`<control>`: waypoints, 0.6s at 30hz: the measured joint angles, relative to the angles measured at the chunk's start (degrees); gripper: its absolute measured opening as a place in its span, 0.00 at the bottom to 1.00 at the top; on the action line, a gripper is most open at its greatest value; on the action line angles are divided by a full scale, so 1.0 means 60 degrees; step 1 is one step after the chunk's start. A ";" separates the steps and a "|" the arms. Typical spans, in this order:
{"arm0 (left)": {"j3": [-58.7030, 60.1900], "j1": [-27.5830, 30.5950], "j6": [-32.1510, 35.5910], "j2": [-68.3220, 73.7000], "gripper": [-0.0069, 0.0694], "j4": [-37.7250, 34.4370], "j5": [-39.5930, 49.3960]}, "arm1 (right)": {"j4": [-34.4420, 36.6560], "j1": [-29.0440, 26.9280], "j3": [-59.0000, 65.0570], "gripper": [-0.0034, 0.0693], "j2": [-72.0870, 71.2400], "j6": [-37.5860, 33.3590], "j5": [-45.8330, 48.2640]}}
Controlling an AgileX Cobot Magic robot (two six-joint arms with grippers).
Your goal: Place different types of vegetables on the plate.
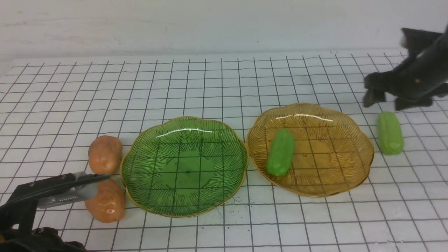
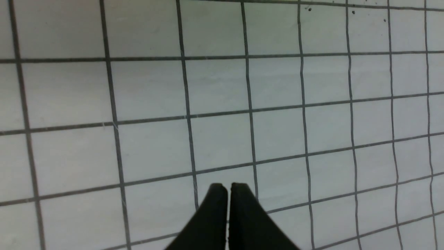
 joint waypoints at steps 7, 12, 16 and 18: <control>0.0000 0.0000 0.0009 0.0000 0.08 0.0009 0.0000 | -0.0590 -0.0365 -0.0010 0.73 0.0942 0.0617 -0.0157; 0.0000 0.0000 0.0016 0.0000 0.08 0.0027 0.0000 | -0.0947 -0.0368 -0.0010 0.73 0.1358 0.0636 -0.0360; 0.0000 0.0000 0.0027 0.0000 0.08 0.0036 0.0000 | -0.1018 -0.0376 -0.0010 0.73 0.1699 0.0645 -0.0526; 0.0000 0.0000 0.0027 0.0000 0.08 0.0036 0.0000 | -0.1020 -0.0376 -0.0010 0.72 0.1780 0.0645 -0.0538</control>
